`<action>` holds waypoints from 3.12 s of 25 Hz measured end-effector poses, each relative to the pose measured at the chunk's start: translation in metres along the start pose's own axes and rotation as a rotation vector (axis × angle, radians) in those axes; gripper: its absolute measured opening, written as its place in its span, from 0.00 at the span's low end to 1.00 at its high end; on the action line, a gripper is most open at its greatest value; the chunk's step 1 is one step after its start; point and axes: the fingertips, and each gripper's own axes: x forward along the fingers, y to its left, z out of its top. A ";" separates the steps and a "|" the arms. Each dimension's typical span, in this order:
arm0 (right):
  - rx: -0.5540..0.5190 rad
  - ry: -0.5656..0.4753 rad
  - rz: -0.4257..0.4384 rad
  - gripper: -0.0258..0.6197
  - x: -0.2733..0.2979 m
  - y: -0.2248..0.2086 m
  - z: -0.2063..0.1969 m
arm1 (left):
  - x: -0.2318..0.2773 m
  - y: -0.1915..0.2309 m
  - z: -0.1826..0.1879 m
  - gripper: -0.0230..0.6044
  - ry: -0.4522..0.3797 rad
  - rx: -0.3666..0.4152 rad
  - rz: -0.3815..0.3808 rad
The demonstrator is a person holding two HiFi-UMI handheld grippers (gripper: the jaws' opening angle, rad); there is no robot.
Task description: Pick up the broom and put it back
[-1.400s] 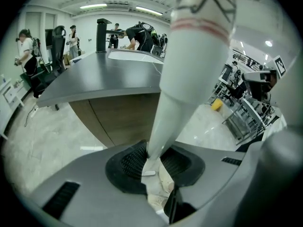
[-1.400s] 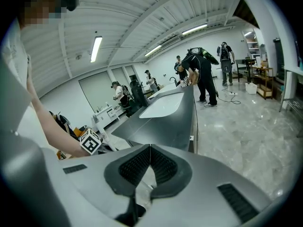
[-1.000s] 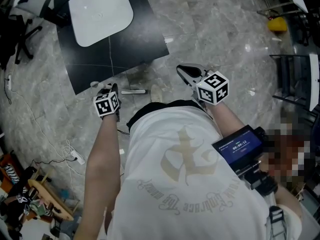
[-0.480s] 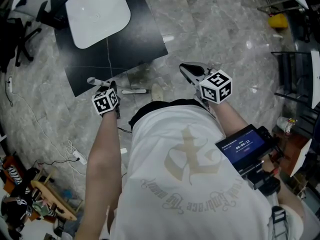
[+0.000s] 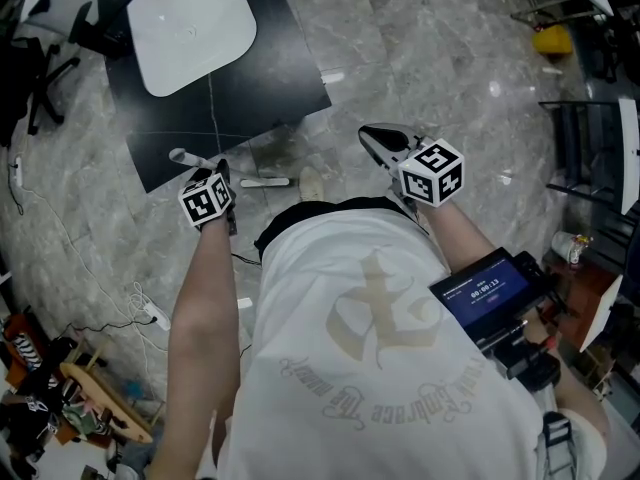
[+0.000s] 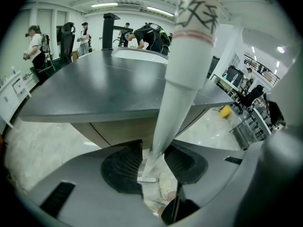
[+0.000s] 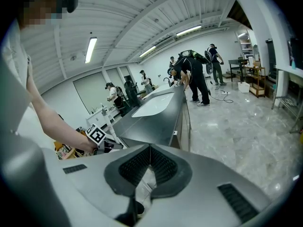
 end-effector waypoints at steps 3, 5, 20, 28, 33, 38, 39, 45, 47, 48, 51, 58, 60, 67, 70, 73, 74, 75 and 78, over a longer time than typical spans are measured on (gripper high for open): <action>0.002 -0.006 0.015 0.07 0.005 0.005 0.002 | -0.009 0.002 -0.004 0.29 -0.001 -0.006 -0.007; 0.003 -0.008 0.030 0.07 0.008 0.010 0.003 | -0.016 0.000 -0.006 0.29 -0.009 -0.013 -0.018; -0.040 -0.065 0.103 0.07 0.025 0.030 0.033 | -0.062 -0.033 0.004 0.29 -0.098 0.022 -0.084; -0.083 -0.075 0.128 0.07 0.022 0.076 0.032 | -0.127 -0.045 0.015 0.29 -0.249 0.056 -0.157; -0.111 -0.067 0.156 0.07 0.032 0.086 0.042 | -0.157 -0.057 0.038 0.29 -0.346 0.030 -0.187; -0.155 -0.092 0.181 0.07 0.030 0.152 0.018 | -0.212 -0.046 0.000 0.23 -0.428 0.075 -0.219; -0.160 -0.093 0.186 0.07 0.029 0.159 0.014 | -0.219 -0.046 -0.006 0.22 -0.433 0.088 -0.224; -0.177 -0.099 0.205 0.07 0.017 0.200 -0.014 | -0.250 -0.050 -0.046 0.10 -0.456 0.132 -0.248; -0.189 -0.104 0.206 0.07 0.010 0.221 -0.030 | -0.264 -0.047 -0.067 0.06 -0.468 0.135 -0.257; -0.194 -0.107 0.209 0.07 0.008 0.227 -0.034 | -0.268 -0.046 -0.073 0.06 -0.472 0.135 -0.261; -0.200 -0.114 0.219 0.07 0.005 0.234 -0.036 | -0.273 -0.047 -0.078 0.06 -0.472 0.132 -0.271; -0.204 -0.127 0.207 0.07 0.003 0.230 -0.034 | -0.266 -0.055 -0.080 0.06 -0.451 0.142 -0.307; -0.197 -0.127 0.199 0.07 0.002 0.227 -0.036 | -0.263 -0.058 -0.080 0.06 -0.446 0.148 -0.314; -0.185 -0.132 0.183 0.07 0.000 0.223 -0.038 | -0.260 -0.063 -0.080 0.06 -0.437 0.163 -0.331; -0.186 -0.133 0.183 0.07 0.001 0.223 -0.038 | -0.259 -0.063 -0.079 0.06 -0.436 0.168 -0.332; -0.188 -0.135 0.184 0.07 0.002 0.223 -0.038 | -0.258 -0.062 -0.078 0.06 -0.436 0.175 -0.332; -0.189 -0.135 0.183 0.07 0.002 0.223 -0.038 | -0.257 -0.062 -0.078 0.06 -0.436 0.176 -0.332; -0.191 -0.134 0.183 0.07 0.002 0.223 -0.038 | -0.257 -0.063 -0.078 0.06 -0.435 0.177 -0.333; -0.194 -0.132 0.181 0.07 0.000 0.222 -0.039 | -0.256 -0.064 -0.079 0.06 -0.434 0.178 -0.337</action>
